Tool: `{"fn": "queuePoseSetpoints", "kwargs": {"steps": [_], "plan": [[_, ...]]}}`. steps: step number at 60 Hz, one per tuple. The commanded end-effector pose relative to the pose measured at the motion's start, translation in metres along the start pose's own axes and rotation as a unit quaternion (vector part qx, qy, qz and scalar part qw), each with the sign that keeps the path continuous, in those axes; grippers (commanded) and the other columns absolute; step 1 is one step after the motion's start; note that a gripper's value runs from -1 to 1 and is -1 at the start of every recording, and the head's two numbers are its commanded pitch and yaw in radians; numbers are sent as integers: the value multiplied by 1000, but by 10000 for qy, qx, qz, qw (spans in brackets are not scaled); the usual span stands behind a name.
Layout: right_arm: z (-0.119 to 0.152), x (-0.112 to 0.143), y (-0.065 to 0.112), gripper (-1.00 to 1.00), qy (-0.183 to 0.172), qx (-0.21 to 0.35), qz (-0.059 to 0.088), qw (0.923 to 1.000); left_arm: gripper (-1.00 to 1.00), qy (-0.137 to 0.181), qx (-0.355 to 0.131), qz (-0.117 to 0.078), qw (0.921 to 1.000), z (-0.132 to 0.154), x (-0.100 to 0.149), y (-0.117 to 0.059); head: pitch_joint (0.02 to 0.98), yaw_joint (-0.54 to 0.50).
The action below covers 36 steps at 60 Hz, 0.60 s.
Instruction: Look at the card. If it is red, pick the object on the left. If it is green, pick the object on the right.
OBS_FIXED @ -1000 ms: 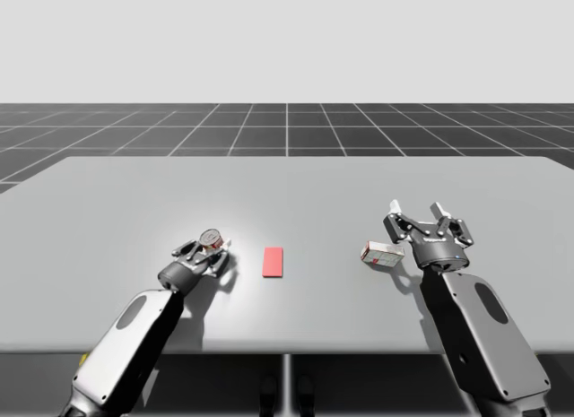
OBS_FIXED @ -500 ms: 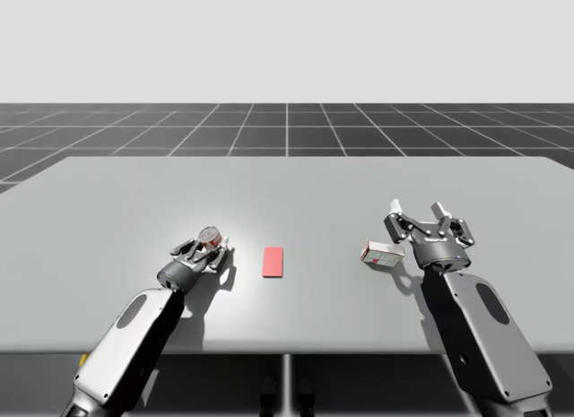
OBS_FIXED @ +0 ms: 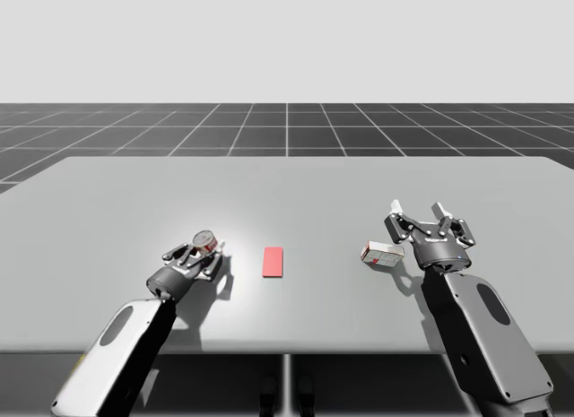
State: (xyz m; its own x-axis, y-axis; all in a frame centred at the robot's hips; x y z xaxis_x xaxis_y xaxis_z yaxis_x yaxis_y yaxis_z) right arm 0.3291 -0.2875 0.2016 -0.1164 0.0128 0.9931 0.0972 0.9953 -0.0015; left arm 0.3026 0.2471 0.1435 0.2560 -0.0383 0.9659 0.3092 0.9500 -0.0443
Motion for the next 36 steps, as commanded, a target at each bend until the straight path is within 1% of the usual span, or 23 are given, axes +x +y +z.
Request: {"fn": "queuePoseSetpoints", "kwargs": {"steps": [1, 2, 5, 16, 17, 20, 24, 28, 29, 34, 36], "plan": [[0, 0, 0, -1000, -1, 0, -6, 10000, 1000, -446, -569, -277, 9970, 1, 41, -11, 444, 341], [0, 0, 0, -1000, -3, -3, -9, 10000, 1000, -519, -548, -316, 9967, 2, 48, -12, 444, 342], [0, 1, -1, -1000, -5, -5, -14, 10000, 1000, -631, -476, -376, 9962, 3, 55, -13, 442, 343], [-1, 1, -1, -1000, -9, 0, -25, 10000, 1000, -967, -371, -493, 9934, 7, 84, -17, 441, 344], [-1, 1, -1, -1000, -9, 0, -25, 10000, 1000, -1055, -353, -519, 9924, 9, 91, -17, 442, 344], [-1, 1, -1, -1000, -8, 0, -27, 10000, 1000, -1153, -337, -542, 9913, 11, 99, -18, 443, 343], [-1, 1, -1, -1000, -8, -2, -27, 10000, 1000, -1406, -289, -648, 9875, 17, 121, -19, 446, 342], [0, 1, -1, -1000, -6, -2, -22, 10000, 1000, -1569, -258, -695, 9848, 21, 134, -20, 449, 342], [0, 1, -1, -1000, -5, -1, -20, 10000, 1000, -1685, -247, -732, 9827, 25, 145, -21, 450, 342], [0, 1, -1, -1000, -5, -1, -20, 10000, 1000, -1929, -231, -817, 9775, 32, 165, -24, 453, 341], [0, 1, -1, -1000, 3, 5, -12, 10000, 1000, -2124, -191, -891, 9729, 38, 179, -27, 454, 342]]}}
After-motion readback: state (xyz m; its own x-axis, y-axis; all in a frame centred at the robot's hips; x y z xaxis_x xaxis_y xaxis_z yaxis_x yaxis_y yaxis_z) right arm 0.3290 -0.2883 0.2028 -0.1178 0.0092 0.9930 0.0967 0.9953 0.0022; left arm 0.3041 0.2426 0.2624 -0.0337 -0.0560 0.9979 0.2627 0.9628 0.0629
